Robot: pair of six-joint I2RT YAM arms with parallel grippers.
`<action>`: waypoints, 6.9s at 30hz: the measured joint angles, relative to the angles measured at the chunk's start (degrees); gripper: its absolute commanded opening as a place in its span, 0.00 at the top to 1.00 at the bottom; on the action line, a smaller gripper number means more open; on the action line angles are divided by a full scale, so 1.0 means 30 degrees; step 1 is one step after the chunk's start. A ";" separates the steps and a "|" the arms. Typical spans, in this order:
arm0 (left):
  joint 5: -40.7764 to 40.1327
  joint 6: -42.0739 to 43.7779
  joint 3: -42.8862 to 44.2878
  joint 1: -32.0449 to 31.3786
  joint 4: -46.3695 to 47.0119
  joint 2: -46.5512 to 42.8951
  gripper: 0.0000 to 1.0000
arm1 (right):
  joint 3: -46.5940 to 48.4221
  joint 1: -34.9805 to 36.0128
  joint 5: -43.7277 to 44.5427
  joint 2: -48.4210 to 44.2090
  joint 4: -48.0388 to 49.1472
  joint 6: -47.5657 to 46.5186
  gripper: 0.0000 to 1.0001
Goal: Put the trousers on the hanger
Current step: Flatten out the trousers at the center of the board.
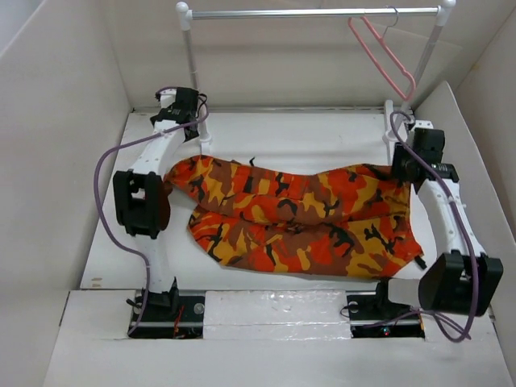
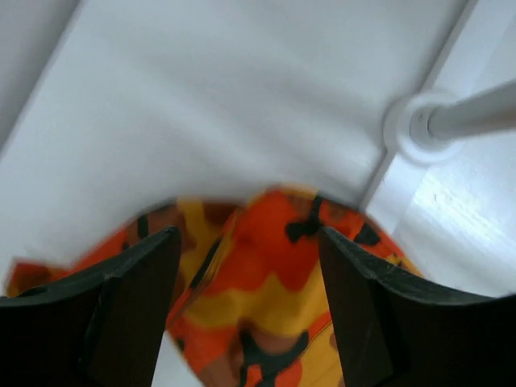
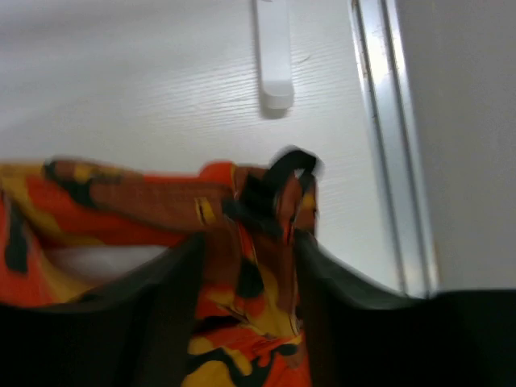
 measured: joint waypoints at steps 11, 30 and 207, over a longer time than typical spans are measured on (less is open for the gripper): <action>0.3927 -0.1078 -1.3733 -0.1086 0.2601 -1.3245 0.38 | -0.1778 0.1333 -0.3767 -0.3162 0.1814 0.0058 1.00; 0.8495 -0.6521 -2.0611 0.7198 0.6003 -1.2473 0.37 | -0.7118 1.6422 -0.4590 -0.7847 0.1399 0.3468 0.67; 0.9806 -0.9588 -1.9977 -0.7563 0.8437 -0.8677 1.00 | -0.6033 1.0899 -0.8342 0.4007 0.5778 0.1654 0.58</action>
